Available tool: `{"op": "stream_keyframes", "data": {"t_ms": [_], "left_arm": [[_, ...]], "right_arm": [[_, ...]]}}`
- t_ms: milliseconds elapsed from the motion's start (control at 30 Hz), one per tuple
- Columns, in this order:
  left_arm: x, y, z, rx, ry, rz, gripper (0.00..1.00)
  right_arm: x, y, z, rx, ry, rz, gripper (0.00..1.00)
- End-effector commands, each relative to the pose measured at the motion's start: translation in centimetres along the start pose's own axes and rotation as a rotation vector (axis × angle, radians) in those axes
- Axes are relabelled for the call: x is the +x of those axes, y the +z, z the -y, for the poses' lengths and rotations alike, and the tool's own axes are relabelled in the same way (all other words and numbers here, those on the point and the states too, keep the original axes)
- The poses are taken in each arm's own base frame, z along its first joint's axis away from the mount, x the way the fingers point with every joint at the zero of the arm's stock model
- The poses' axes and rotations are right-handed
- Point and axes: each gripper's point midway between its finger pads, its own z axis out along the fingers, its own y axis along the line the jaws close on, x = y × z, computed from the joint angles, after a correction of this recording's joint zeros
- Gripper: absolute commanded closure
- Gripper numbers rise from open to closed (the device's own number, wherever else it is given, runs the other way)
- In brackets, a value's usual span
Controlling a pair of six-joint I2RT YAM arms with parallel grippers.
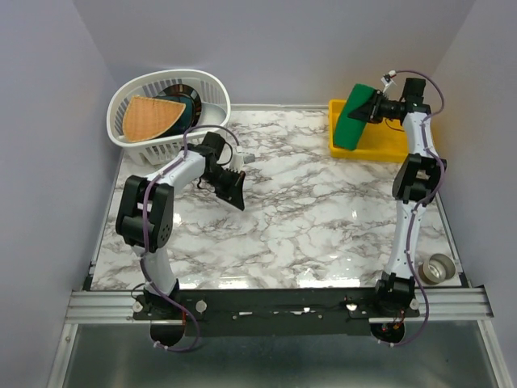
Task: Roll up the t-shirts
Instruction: Place the T-shirt in the bin.
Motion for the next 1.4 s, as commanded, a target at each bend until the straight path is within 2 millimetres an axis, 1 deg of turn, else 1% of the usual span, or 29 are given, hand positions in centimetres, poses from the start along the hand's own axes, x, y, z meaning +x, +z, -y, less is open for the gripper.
{"op": "stream_keyframes", "data": {"t_ms": [0, 133, 167, 200, 267, 300, 333, 367, 400, 433, 500, 567, 633, 700, 767, 833, 867, 900, 967, 1000, 1033, 1067, 1100, 1133, 1200, 1233, 1267, 1333, 1367], "left_arm": [[2.4, 0.5, -1.2, -0.024, -0.008, -0.084, 0.88], [3.1, 1.0, -1.6, -0.033, -0.008, -0.110, 0.88], [3.2, 1.2, -1.6, -0.035, -0.006, -0.117, 0.88], [3.2, 1.3, -1.7, -0.037, 0.002, -0.122, 0.88], [2.9, 1.5, -1.3, -0.035, 0.024, -0.125, 0.88], [2.8, 1.6, -1.2, -0.035, 0.027, -0.127, 0.88], [2.7, 1.6, -1.2, -0.035, 0.033, -0.127, 0.88], [2.2, 1.7, -1.0, -0.037, 0.045, -0.118, 0.88], [2.0, 1.7, -1.0, -0.040, 0.051, -0.114, 0.88], [1.7, 1.6, -1.1, -0.045, 0.057, -0.107, 0.88], [1.3, 1.5, -1.1, -0.051, 0.067, -0.096, 0.88], [1.2, 1.5, -1.1, -0.053, 0.070, -0.092, 0.88], [1.2, 1.6, -0.9, -0.041, 0.068, -0.085, 0.88], [1.4, 1.7, -0.6, -0.020, 0.061, -0.080, 0.88], [1.8, 1.9, -0.5, -0.010, 0.053, -0.081, 0.88], [1.7, 1.8, -0.5, -0.003, 0.058, -0.073, 0.88], [1.7, 1.8, -0.5, 0.001, 0.055, -0.073, 0.88], [1.7, 1.7, -0.5, 0.001, 0.058, -0.068, 0.88], [1.6, 1.5, -1.0, -0.003, 0.050, -0.061, 0.88], [1.5, 1.4, -1.1, -0.007, 0.047, -0.061, 0.88], [1.5, 1.3, -1.1, -0.007, 0.050, -0.060, 0.88], [1.5, 1.2, -1.3, -0.010, 0.047, -0.064, 0.88], [1.5, 1.1, -1.2, -0.009, 0.044, -0.070, 0.88], [1.7, 1.2, -1.4, -0.007, 0.039, -0.081, 0.88], [1.7, 1.3, -1.5, -0.005, 0.038, -0.088, 0.88], [1.7, 1.5, -1.7, -0.002, 0.033, -0.093, 0.88], [1.6, 1.5, -1.8, -0.002, 0.031, -0.093, 0.88], [1.2, 1.7, -1.9, 0.001, 0.032, -0.088, 0.88], [1.0, 1.7, -1.9, 0.002, 0.032, -0.086, 0.88]], "right_arm": [[0.1, 1.3, -0.3, -0.122, 0.037, 0.014, 0.99], [0.2, 1.5, 0.2, -0.142, 0.066, 0.017, 1.00], [0.3, 1.5, 0.6, -0.118, 0.079, 0.019, 1.00], [0.3, 1.4, 0.5, -0.113, 0.082, 0.017, 1.00], [1.0, 1.3, 0.7, -0.091, 0.124, 0.000, 1.00], [2.7, 1.5, 1.4, -0.076, 0.180, -0.030, 1.00], [3.0, 0.9, 0.7, -0.068, 0.202, -0.045, 1.00], [3.7, 0.8, 0.6, -0.062, 0.220, -0.062, 1.00], [4.9, 0.7, 0.9, -0.051, 0.255, -0.086, 1.00], [5.0, 0.0, 0.4, -0.037, 0.249, -0.096, 1.00], [5.2, -0.7, 0.7, -0.001, 0.251, -0.096, 0.99], [5.0, -1.9, 1.4, 0.052, 0.235, -0.092, 1.00], [5.3, -2.9, 2.1, 0.085, 0.217, -0.108, 0.99], [6.1, -3.3, 2.5, 0.104, 0.213, -0.133, 0.99], [8.0, -3.6, 2.6, 0.110, 0.233, -0.181, 1.00], [8.6, -4.1, 1.6, 0.092, 0.249, -0.200, 0.99], [9.2, -4.1, 1.4, 0.081, 0.272, -0.211, 1.00], [9.0, -4.2, 0.9, 0.075, 0.267, -0.208, 0.99], [8.7, -4.2, 1.0, 0.069, 0.230, -0.207, 1.00], [7.1, -4.2, 0.7, 0.069, 0.181, -0.186, 1.00], [8.1, -3.8, 1.7, 0.070, 0.186, -0.213, 1.00], [8.1, -3.6, 1.8, 0.065, 0.172, -0.219, 1.00], [6.8, -3.5, 1.3, 0.057, 0.122, -0.205, 1.00], [8.2, -2.8, 1.9, 0.045, 0.127, -0.243, 1.00], [8.2, -2.4, 1.4, 0.034, 0.082, -0.253, 0.99], [8.9, -1.8, 1.2, 0.023, 0.047, -0.272, 1.00], [8.7, -1.9, 0.5, 0.021, 0.015, -0.276, 0.99], [10.0, -1.6, 0.3, 0.034, -0.037, -0.326, 0.99], [10.3, -1.6, 0.0, 0.042, -0.056, -0.345, 1.00]]}}
